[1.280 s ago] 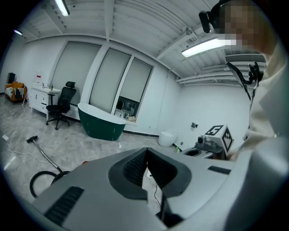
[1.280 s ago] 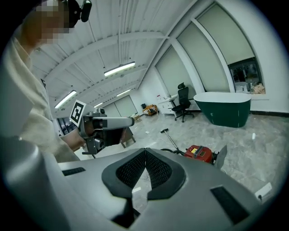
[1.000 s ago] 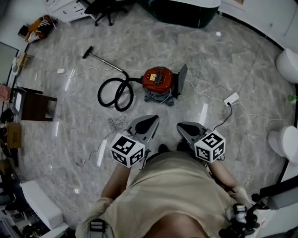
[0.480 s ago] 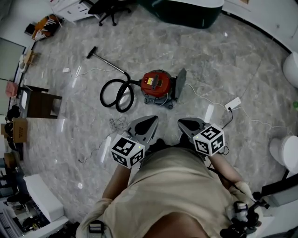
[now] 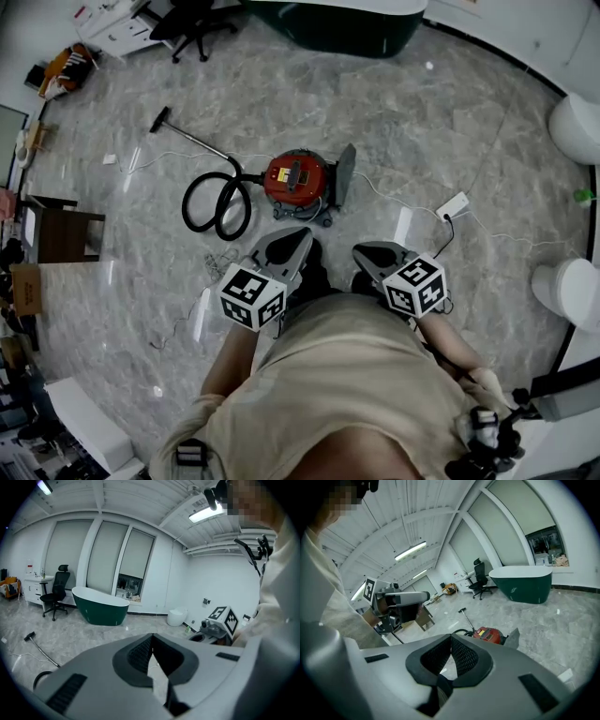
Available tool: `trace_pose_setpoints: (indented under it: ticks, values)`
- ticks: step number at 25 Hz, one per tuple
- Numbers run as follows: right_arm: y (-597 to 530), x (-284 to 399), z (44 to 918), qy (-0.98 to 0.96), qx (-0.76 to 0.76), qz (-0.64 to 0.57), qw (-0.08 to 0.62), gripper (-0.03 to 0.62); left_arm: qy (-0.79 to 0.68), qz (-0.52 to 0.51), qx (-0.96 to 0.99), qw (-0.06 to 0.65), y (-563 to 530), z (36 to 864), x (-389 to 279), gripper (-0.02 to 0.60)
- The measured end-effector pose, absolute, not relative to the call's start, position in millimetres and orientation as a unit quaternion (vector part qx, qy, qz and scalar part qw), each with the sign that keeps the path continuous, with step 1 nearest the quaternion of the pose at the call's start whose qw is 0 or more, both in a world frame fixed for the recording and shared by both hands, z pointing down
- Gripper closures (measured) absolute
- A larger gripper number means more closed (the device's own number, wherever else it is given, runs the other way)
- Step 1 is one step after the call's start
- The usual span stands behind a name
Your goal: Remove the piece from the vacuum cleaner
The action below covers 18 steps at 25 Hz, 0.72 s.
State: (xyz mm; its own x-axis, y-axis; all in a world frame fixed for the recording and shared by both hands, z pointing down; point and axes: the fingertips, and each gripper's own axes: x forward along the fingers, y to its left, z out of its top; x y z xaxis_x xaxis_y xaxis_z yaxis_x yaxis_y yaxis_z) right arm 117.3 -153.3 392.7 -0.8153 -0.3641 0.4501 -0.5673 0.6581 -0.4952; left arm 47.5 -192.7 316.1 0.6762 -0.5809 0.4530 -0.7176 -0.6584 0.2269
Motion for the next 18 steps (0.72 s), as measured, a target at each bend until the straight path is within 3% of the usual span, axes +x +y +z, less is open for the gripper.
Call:
trace_pose_setpoints:
  ticks: [5, 10, 18]
  values:
    - [-188, 107, 393, -0.877, 0.308, 0.335, 0.154, 0.592, -0.333, 0.179, 0.909, 0.178, -229, 320, 29, 0.588]
    - [-214, 58, 387, -0.882, 0.313, 0.290, 0.201, 0.592, -0.303, 0.153, 0.927, 0.161, -263, 311, -7, 0.588]
    - [-258, -1, 384, -0.875, 0.329, 0.285, 0.211, 0.592, -0.276, 0.146, 0.938, 0.150, -304, 315, -62, 0.588]
